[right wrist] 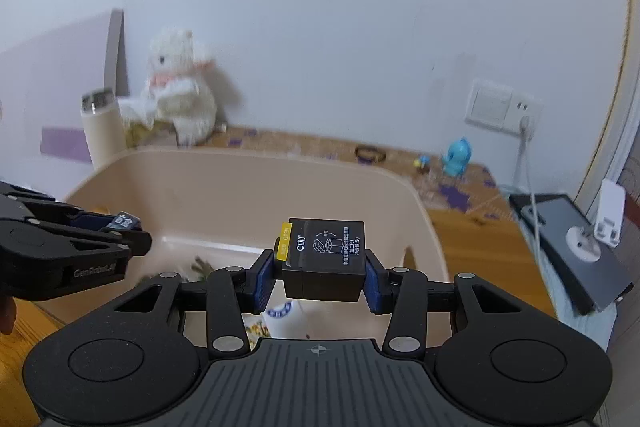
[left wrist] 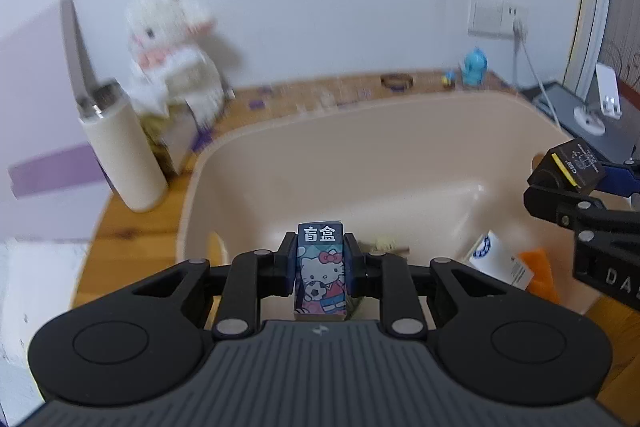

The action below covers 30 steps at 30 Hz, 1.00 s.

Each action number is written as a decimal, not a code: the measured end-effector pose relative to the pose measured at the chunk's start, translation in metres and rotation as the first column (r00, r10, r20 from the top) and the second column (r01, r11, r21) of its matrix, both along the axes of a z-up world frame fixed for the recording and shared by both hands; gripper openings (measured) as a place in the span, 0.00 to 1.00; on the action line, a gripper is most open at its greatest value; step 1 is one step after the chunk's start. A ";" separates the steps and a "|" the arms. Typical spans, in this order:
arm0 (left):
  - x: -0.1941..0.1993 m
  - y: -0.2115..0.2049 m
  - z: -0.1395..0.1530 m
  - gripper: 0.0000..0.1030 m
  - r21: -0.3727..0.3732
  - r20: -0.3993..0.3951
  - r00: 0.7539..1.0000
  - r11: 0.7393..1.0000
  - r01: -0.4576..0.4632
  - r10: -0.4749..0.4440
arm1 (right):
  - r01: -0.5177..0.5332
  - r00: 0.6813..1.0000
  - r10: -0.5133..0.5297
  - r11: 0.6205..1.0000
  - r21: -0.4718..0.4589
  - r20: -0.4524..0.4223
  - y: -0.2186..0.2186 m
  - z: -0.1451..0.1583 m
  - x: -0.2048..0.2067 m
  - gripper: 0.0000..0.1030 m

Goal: Organize objects
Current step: 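Lower both boxes into the basket and open both tools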

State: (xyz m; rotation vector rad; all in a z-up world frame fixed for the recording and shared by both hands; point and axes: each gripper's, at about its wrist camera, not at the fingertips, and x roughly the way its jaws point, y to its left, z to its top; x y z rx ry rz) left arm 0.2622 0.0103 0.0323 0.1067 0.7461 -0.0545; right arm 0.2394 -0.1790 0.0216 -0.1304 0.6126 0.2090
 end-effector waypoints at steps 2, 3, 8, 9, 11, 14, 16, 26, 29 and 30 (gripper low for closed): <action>0.008 0.000 -0.009 0.24 0.004 -0.036 0.999 1.000 -0.004 0.004 | -0.008 0.999 0.008 1.000 -0.012 -0.035 0.002 -0.008 0.006 0.41; 0.011 0.000 -0.013 0.24 0.016 -0.047 0.999 1.000 -0.006 0.006 | -0.012 0.999 0.011 1.000 -0.020 -0.048 0.004 -0.011 0.008 0.41; 0.015 -0.002 -0.025 0.25 0.036 -0.098 0.995 0.999 0.009 -0.005 | -0.025 0.995 0.020 0.999 -0.048 -0.102 0.007 -0.023 0.015 0.40; 0.014 -0.002 -0.025 0.25 0.040 -0.097 0.995 0.999 0.007 -0.003 | -0.027 0.994 0.022 0.999 -0.045 -0.111 0.007 -0.023 0.016 0.42; 0.015 -0.001 -0.024 0.26 0.035 -0.102 0.995 0.999 0.002 0.001 | -0.029 0.993 0.024 0.999 -0.040 -0.119 0.006 -0.023 0.017 0.50; 0.013 0.000 -0.020 0.45 0.020 -0.114 0.993 1.000 0.004 -0.002 | -0.026 0.993 0.021 0.999 -0.040 -0.115 0.004 -0.019 0.014 0.58; 0.008 -0.001 -0.014 0.53 0.003 -0.103 0.995 1.000 0.010 -0.010 | -0.022 0.995 0.017 0.999 -0.045 -0.101 0.001 -0.013 0.010 0.64; -0.021 -0.002 0.016 0.73 -0.012 -0.034 0.999 1.000 0.003 -0.003 | -0.001 0.999 -0.001 0.998 -0.068 -0.036 -0.012 0.014 -0.017 0.86; -0.032 -0.003 0.024 0.73 -0.007 -0.020 1.000 1.000 0.011 -0.011 | 0.000 1.000 -0.002 0.998 -0.062 -0.029 -0.015 0.021 -0.027 0.87; -0.036 -0.004 0.027 0.73 -0.002 -0.019 1.000 1.000 0.014 -0.014 | 0.000 1.000 -0.001 0.998 -0.059 -0.027 -0.015 0.023 -0.030 0.88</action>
